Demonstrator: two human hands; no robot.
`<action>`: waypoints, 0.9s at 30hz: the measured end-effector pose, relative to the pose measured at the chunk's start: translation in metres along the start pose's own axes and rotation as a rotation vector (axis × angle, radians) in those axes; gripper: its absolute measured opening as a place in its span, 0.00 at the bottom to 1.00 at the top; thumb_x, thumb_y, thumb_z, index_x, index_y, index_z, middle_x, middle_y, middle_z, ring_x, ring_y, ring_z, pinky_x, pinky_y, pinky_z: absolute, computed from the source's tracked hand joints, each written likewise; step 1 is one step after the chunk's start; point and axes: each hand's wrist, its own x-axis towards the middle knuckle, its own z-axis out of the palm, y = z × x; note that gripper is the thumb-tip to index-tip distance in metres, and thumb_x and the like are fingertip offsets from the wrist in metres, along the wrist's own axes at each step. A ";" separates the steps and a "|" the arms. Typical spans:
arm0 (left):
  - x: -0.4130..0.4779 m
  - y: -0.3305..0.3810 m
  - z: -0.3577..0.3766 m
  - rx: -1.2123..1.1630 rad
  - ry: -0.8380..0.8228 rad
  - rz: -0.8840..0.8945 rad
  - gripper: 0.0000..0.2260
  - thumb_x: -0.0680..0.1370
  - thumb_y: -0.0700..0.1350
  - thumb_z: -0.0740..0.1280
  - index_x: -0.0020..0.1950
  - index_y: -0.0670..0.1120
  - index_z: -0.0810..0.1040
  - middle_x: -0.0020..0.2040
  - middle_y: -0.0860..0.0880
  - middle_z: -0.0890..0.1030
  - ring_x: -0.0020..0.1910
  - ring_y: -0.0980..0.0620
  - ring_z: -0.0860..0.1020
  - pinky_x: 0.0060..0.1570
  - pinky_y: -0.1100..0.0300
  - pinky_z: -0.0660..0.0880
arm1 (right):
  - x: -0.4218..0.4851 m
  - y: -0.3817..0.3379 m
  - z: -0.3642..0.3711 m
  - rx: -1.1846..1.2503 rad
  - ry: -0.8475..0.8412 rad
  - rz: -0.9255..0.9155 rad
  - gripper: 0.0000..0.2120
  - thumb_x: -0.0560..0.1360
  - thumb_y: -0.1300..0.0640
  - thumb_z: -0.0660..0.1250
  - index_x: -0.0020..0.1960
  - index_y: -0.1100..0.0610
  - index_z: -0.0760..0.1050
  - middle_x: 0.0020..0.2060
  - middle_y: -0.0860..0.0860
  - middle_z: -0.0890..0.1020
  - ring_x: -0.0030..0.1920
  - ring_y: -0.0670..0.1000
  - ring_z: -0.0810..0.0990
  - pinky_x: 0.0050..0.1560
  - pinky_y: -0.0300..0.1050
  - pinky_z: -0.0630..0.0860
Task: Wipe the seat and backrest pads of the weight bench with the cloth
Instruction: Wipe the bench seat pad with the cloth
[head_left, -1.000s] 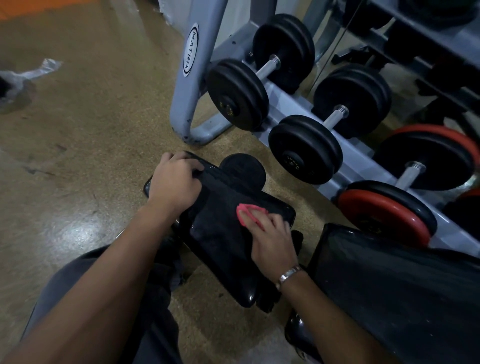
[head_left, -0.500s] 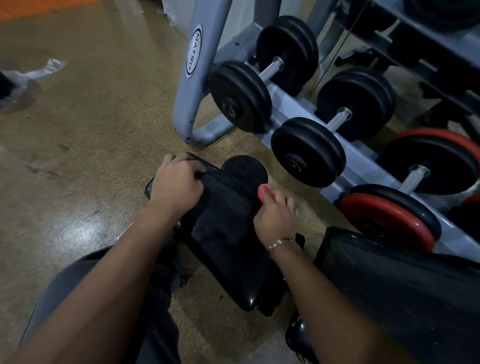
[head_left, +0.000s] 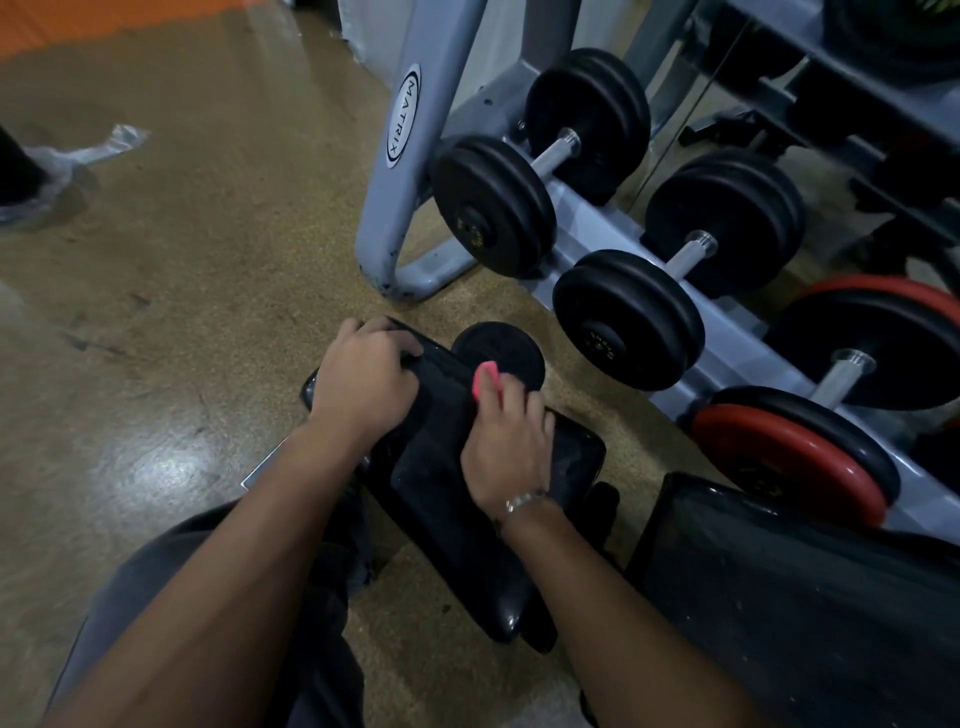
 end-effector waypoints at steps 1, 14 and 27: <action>0.001 0.000 0.000 0.001 0.002 -0.001 0.21 0.70 0.35 0.62 0.59 0.47 0.84 0.59 0.46 0.81 0.54 0.40 0.71 0.56 0.48 0.72 | -0.008 0.003 0.001 -0.014 0.007 -0.104 0.29 0.76 0.56 0.51 0.77 0.53 0.65 0.66 0.50 0.75 0.54 0.56 0.74 0.54 0.53 0.73; 0.008 -0.004 0.001 0.027 -0.012 0.035 0.25 0.65 0.42 0.55 0.55 0.48 0.84 0.55 0.47 0.83 0.52 0.40 0.76 0.54 0.50 0.71 | 0.007 -0.009 -0.001 0.056 -0.030 -0.205 0.30 0.75 0.54 0.51 0.78 0.51 0.63 0.68 0.50 0.73 0.56 0.56 0.73 0.56 0.54 0.74; 0.000 0.005 -0.010 -0.127 0.054 -0.011 0.27 0.63 0.44 0.54 0.57 0.44 0.83 0.54 0.42 0.86 0.58 0.35 0.80 0.61 0.45 0.77 | 0.012 -0.022 -0.003 0.035 -0.028 -0.135 0.31 0.74 0.55 0.61 0.77 0.53 0.63 0.65 0.50 0.74 0.55 0.56 0.72 0.54 0.53 0.72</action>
